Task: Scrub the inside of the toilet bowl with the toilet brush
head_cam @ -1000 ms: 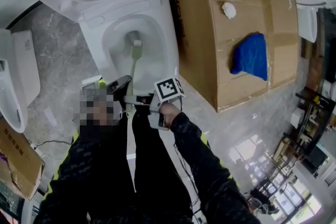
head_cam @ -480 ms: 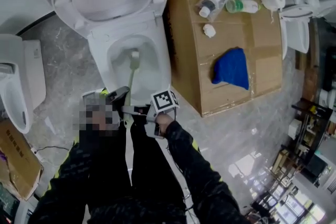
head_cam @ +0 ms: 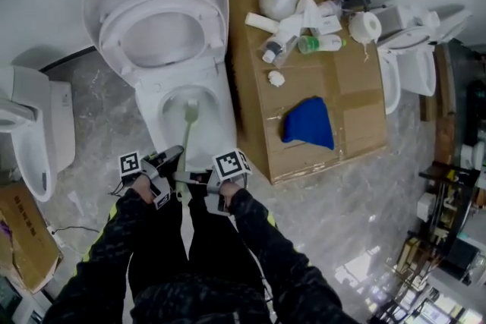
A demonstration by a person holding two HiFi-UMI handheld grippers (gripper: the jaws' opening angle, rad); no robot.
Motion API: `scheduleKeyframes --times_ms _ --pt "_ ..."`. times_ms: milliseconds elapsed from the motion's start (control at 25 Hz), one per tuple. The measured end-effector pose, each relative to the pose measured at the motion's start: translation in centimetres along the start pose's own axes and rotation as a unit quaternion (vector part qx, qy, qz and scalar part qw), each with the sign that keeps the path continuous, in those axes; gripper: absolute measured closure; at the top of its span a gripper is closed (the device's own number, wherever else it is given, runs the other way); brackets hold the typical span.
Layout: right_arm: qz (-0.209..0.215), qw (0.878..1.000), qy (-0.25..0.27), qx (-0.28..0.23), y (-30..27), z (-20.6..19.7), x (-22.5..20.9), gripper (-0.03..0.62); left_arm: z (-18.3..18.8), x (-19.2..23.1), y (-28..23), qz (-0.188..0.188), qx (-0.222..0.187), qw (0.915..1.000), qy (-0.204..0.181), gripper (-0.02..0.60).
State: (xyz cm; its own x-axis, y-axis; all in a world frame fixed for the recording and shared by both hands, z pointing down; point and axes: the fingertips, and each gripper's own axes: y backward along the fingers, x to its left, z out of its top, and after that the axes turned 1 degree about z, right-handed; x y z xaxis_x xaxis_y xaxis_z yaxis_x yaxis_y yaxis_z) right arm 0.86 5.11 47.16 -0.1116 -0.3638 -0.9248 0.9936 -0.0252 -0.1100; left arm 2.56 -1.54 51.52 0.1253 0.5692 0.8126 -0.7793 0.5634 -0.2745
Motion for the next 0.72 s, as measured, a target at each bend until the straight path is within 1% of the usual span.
scheduleKeyframes --times_ms 120,200,520,720 --pt "-0.002 1.000 0.015 0.006 1.0 -0.9 1.6 0.519 -1.7 -1.6 0.0 -0.009 0.000 1.0000 -0.004 0.517" --pt "-0.002 1.000 0.016 0.011 1.6 -1.7 2.7 0.519 -2.8 -2.6 0.2 -0.014 -0.004 0.9999 -0.006 0.517" --pt "0.009 0.999 0.038 0.028 2.6 -4.0 7.0 0.519 -5.8 -6.7 1.7 -0.035 -0.022 0.9988 -0.025 0.517" --pt "0.012 0.998 0.046 0.032 2.4 -5.5 9.1 0.519 -7.0 -8.3 3.1 -0.036 -0.024 0.9984 -0.036 0.517"
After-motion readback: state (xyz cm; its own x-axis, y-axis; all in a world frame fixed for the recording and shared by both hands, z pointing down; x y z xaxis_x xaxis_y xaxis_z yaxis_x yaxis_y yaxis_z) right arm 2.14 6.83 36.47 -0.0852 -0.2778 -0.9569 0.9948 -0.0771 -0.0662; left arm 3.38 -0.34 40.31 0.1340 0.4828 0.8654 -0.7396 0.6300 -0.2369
